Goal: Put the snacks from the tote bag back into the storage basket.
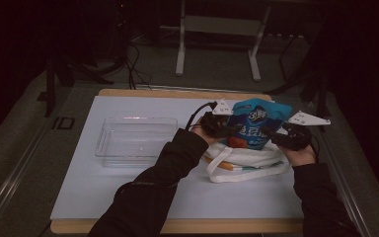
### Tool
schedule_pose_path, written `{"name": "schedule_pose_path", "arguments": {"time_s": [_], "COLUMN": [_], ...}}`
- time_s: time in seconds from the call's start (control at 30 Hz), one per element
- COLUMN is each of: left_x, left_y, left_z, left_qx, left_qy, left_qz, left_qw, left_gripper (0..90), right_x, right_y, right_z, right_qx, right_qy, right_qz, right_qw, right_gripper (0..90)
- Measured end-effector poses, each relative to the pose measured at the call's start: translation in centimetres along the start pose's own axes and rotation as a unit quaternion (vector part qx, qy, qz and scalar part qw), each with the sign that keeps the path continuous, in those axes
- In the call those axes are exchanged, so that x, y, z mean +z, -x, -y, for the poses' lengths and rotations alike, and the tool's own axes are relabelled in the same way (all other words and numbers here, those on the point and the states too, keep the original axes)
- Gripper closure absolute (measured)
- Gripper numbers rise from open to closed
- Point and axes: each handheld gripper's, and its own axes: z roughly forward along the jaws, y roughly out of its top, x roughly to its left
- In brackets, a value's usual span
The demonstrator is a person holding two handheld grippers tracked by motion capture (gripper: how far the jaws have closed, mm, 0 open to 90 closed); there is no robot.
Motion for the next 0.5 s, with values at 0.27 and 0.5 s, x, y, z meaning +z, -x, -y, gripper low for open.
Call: {"name": "schedule_pose_path", "arguments": {"time_s": [0.27,0.5], "left_x": [0.7,1.3], "left_y": [0.3,0.7], "left_z": [-0.1,-0.2], "left_qx": [-0.004,0.000], "left_qy": [-0.004,-0.005], "left_qz": [-0.028,-0.039], "left_qw": [0.9996,0.9992], "left_gripper": [73.9,87.0], "right_x": [1.0,1.2], "right_y": [-0.1,-0.3], "right_z": [0.1,0.0], "right_qx": [0.004,-0.005], "right_qy": [-0.008,-0.011], "right_qz": [-0.012,-0.018], "right_qw": [0.9999,0.9998], "right_gripper": [63.3,79.2]}}
